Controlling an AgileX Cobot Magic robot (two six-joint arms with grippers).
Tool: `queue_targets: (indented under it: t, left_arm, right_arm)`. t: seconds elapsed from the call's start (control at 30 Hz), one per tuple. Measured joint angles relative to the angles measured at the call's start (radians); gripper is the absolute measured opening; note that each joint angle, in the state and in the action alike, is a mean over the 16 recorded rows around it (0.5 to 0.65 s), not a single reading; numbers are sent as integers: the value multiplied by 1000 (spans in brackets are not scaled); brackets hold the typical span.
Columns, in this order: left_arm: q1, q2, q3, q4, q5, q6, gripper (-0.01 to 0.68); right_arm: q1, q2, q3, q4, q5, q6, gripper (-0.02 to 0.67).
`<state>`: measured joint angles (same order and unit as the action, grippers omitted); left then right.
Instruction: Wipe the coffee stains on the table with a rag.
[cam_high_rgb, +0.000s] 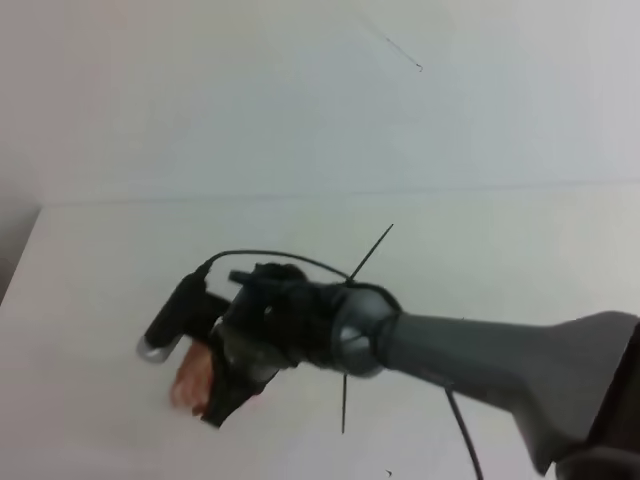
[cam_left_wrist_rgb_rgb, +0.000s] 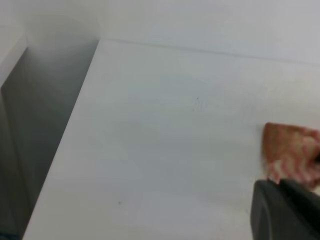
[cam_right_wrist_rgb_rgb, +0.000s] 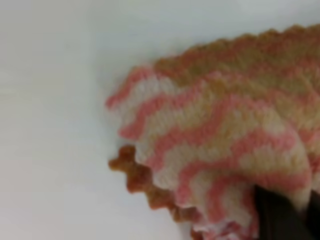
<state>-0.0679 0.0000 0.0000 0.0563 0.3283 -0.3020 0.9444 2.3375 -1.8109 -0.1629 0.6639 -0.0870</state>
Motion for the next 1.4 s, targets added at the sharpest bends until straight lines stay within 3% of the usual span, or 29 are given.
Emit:
queue_targets:
  t: [0.4,0.6,1.17,1.4]
  left_arm:
    - [0,0,0,0,0,0,-3]
    - [0,0,0,0,0,0,-3]
    - [0,0,0,0,0,0,-3]
    - [0,0,0,0,0,0,-3]
  right_arm:
    - [-356,-25,-6,-78,225,149,30]
    - [-466,-125,92,-73,253,153,30]
    - [-503,-433,653,192,-153,62,36]
    - [-498,-450,722,239,-200,30,125]
